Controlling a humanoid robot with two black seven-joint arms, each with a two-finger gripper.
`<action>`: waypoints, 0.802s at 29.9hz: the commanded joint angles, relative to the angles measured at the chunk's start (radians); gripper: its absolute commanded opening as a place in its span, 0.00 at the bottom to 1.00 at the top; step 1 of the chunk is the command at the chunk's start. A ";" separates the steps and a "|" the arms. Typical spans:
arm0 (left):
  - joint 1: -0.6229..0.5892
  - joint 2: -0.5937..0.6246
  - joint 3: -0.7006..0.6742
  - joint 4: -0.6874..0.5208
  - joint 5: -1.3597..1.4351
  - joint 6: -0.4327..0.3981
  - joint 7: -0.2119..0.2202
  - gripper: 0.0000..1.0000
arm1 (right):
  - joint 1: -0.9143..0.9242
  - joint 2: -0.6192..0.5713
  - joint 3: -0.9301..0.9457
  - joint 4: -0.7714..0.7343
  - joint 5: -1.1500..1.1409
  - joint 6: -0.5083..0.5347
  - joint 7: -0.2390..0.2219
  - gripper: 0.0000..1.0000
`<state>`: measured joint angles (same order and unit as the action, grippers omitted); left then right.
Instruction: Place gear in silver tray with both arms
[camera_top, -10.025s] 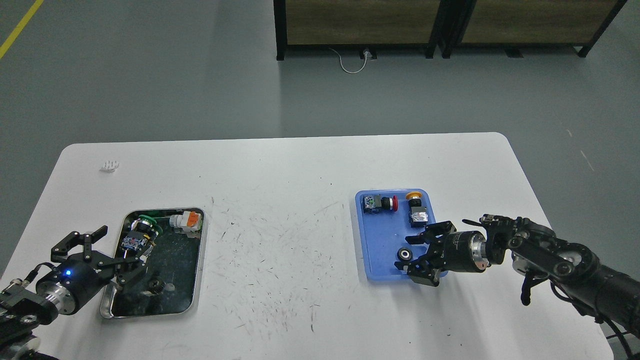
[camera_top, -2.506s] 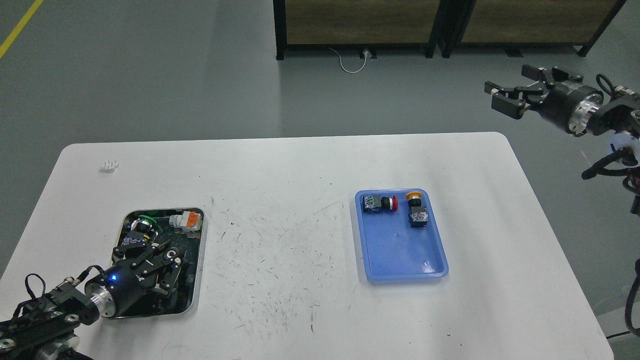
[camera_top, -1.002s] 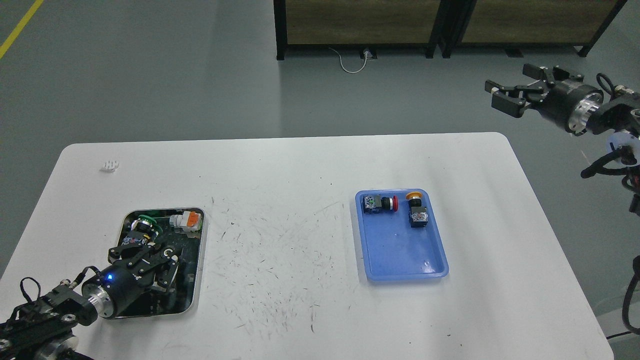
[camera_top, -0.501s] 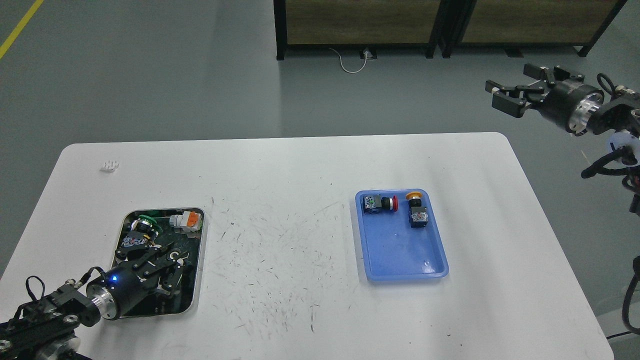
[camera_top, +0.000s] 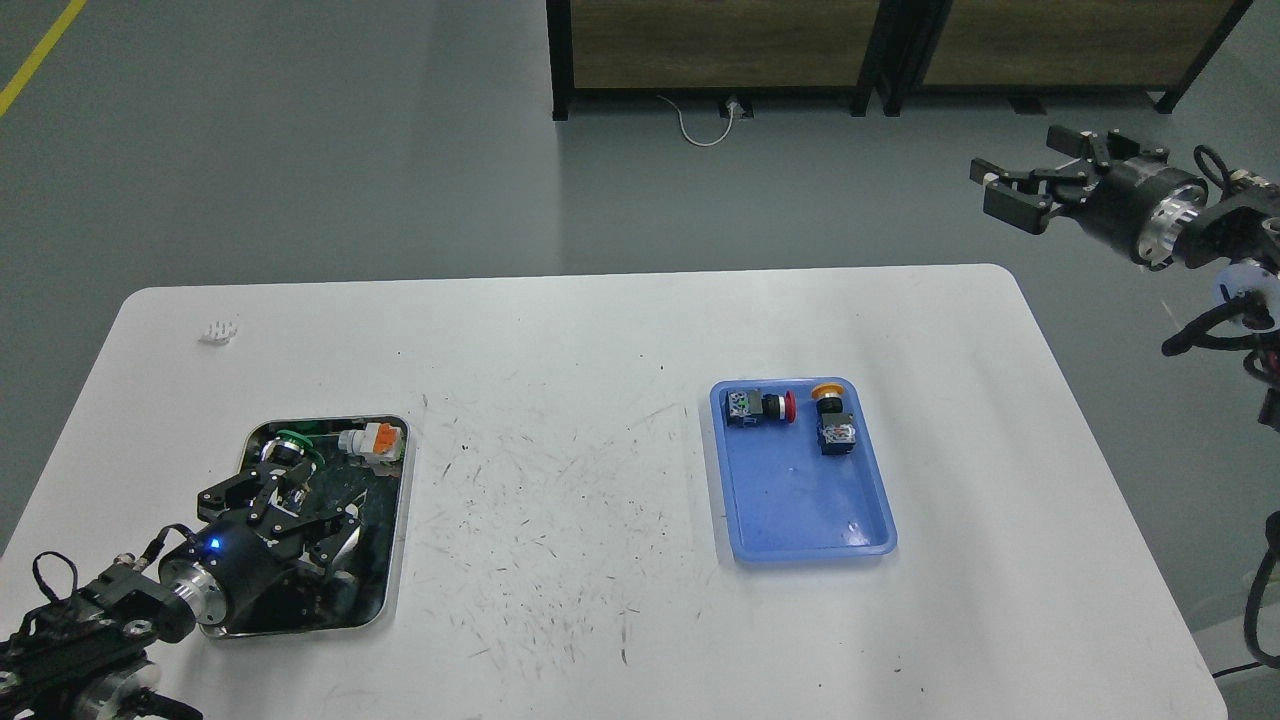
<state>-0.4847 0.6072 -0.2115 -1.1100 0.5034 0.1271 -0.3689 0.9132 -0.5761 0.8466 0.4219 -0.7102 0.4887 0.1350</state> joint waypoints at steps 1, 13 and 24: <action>-0.002 0.000 0.001 -0.008 0.000 -0.001 0.002 0.98 | 0.001 -0.001 0.002 0.000 0.000 0.000 0.000 0.98; -0.055 0.097 -0.238 -0.044 -0.002 -0.032 0.109 0.99 | 0.030 -0.007 0.037 -0.002 0.011 -0.001 -0.011 0.99; -0.302 0.170 -0.371 -0.014 -0.098 -0.124 0.347 0.99 | 0.084 -0.007 0.048 -0.012 0.141 -0.113 -0.167 0.98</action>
<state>-0.7168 0.7589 -0.5737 -1.1315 0.4601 0.0071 -0.0655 0.9838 -0.5839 0.8925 0.4144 -0.6143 0.4055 0.0232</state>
